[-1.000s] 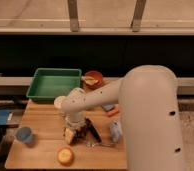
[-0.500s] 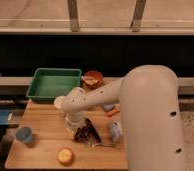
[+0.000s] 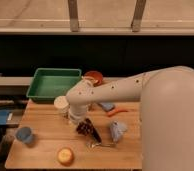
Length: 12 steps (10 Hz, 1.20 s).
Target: Place grapes in paper cup
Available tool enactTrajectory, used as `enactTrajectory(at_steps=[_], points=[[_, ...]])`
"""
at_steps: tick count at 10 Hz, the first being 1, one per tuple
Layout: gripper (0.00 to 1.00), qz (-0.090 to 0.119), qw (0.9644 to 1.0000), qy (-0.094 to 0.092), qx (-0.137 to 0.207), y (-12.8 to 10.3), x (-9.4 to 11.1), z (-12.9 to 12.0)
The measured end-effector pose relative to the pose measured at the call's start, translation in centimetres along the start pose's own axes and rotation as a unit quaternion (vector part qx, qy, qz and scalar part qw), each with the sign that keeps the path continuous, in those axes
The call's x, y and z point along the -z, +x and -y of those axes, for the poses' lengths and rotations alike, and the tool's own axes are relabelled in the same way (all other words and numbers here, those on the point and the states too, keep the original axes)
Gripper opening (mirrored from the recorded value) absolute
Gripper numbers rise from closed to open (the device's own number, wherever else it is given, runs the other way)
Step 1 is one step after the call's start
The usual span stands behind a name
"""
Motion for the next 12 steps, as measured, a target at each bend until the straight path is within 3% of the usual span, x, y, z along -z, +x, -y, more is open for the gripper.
enactTrajectory(at_steps=[3, 6, 7, 9, 10, 12], points=[[0.00, 0.045, 0.9987, 0.023, -0.007, -1.5, 6.5, 1.1], [0.00, 0.080, 0.9961, 0.034, -0.017, -3.7, 10.2, 2.9], [0.00, 0.101, 0.9942, 0.035, -0.016, -5.2, 11.9, 3.2], [0.00, 0.157, 0.9870, 0.031, -0.018, -7.5, 14.5, 3.7], [0.00, 0.175, 0.9843, 0.019, -0.015, -8.9, 15.1, 3.6], [0.00, 0.184, 0.9829, 0.009, -0.010, -10.3, 15.5, 3.2]])
